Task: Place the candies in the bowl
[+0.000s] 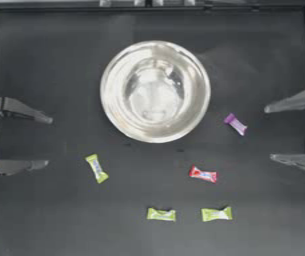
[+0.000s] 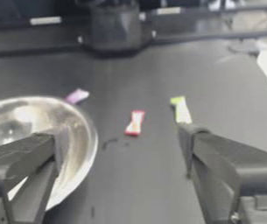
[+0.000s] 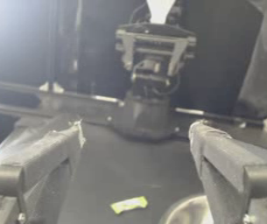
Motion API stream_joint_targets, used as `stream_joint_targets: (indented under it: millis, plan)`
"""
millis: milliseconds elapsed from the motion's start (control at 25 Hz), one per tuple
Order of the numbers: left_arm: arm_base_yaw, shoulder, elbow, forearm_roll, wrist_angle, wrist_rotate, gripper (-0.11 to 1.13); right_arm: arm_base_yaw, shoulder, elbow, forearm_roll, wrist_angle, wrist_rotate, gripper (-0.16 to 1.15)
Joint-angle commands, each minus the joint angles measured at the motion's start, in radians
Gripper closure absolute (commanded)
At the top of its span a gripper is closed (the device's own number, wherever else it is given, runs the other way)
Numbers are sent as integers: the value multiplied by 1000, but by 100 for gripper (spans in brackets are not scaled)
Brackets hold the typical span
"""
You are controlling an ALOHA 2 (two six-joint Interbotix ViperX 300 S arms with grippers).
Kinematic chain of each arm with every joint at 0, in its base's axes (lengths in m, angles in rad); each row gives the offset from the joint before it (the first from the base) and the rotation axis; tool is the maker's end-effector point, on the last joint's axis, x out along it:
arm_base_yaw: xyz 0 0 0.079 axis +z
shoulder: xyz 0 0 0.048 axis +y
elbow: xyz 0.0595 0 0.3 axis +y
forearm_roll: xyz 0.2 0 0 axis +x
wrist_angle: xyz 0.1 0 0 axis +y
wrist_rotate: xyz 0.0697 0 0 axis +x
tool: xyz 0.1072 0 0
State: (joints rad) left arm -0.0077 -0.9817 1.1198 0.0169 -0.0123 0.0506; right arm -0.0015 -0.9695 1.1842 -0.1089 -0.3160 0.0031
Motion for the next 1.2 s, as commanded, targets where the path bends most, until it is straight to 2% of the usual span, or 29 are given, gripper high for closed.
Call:
stream_joint_targets:
  millis: [40, 160, 320, 480, 640, 920, 1200]
  plan:
    - [0, 12, -31, -2, 8, 0, -1, -57, 3, -20, 92, 71, -2, -2]
    - [2, 12, -31, -3, 9, 0, -1, -163, 3, -38, 161, 264, -2, -2]
    - [3, 14, -31, -3, 9, 0, -1, -275, 3, -77, 189, 525, 3, -2]
    - [14, 14, -31, -5, 11, 0, -1, -348, 12, -120, 195, 696, 5, -2]
    - [20, 14, -31, -5, 11, 0, -1, -394, 58, -160, 187, 821, 5, -2]
    - [38, 14, -31, -5, 12, -3, -1, -402, 236, -238, 153, 936, 12, -2]
    - [44, 14, -31, -8, 14, -5, -1, -402, 416, -318, 46, 1040, 117, -2]
